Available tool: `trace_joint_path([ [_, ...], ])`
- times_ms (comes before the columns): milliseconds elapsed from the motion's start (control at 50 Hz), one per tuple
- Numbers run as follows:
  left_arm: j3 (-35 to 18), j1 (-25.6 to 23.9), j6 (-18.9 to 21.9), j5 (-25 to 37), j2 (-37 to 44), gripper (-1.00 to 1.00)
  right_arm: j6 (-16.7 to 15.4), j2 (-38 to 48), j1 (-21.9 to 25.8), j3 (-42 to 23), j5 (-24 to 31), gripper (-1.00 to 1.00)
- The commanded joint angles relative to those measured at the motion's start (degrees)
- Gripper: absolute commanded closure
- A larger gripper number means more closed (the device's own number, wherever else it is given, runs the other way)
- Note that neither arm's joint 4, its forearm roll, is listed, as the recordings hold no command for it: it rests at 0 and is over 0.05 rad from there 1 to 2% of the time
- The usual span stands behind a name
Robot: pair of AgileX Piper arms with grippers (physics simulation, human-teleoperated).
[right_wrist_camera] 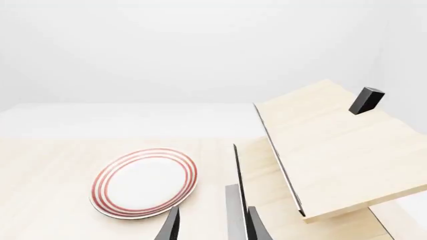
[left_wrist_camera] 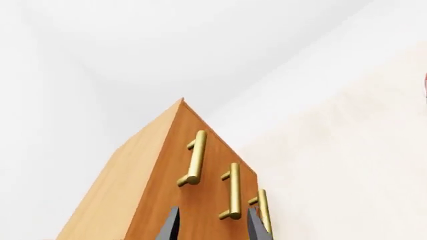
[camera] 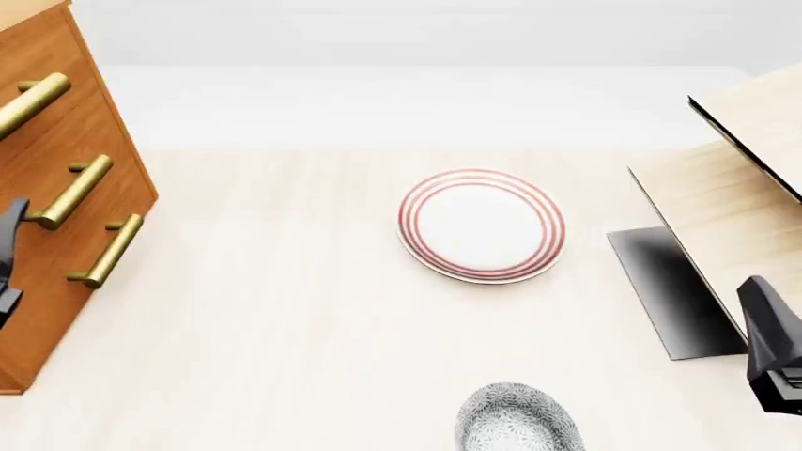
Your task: Open the top drawer of the cabinet and put the bowl in it.
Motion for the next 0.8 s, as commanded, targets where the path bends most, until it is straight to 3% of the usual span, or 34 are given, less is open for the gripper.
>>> trace_joint_path([
  [20,-1.3,0.0,8.9,-1.7,2.8,-1.0,0.0,-0.1,0.0,0.0,0.0,-1.0],
  [60,-0.4,0.8,11.4,-3.0,3.1,-1.0,0.0,-0.1,0.0,0.0,0.0,-1.0],
  [160,-1.6,0.6,13.2,-3.4,4.4,-1.0,0.0,-0.1,0.0,0.0,0.0,-1.0],
  [180,-0.6,1.0,16.3,-5.1,5.3,-1.0,0.0,-0.1,0.0,0.0,0.0,-1.0],
  [240,1.0,1.6,20.4,-8.3,7.6,-1.0,0.0,-0.1,0.0,0.0,0.0,-1.0],
  [280,-1.0,0.9,18.9,-6.4,7.6,-1.0,0.0,-0.1,0.0,0.0,0.0,-1.0],
  [460,-0.6,2.1,23.9,-9.4,10.5,-1.0,0.0,-0.1,0.0,0.0,0.0,-1.0],
  [620,-3.5,2.3,25.4,-8.5,11.8,-1.0,0.0,-0.1,0.0,0.0,0.0,-1.0],
  [660,-3.1,2.9,28.2,-10.3,13.0,-1.0,0.0,-0.1,0.0,0.0,0.0,-1.0],
  [800,-3.8,3.3,29.5,-11.2,14.3,-1.0,0.0,-0.1,0.0,0.0,0.0,-1.0],
])
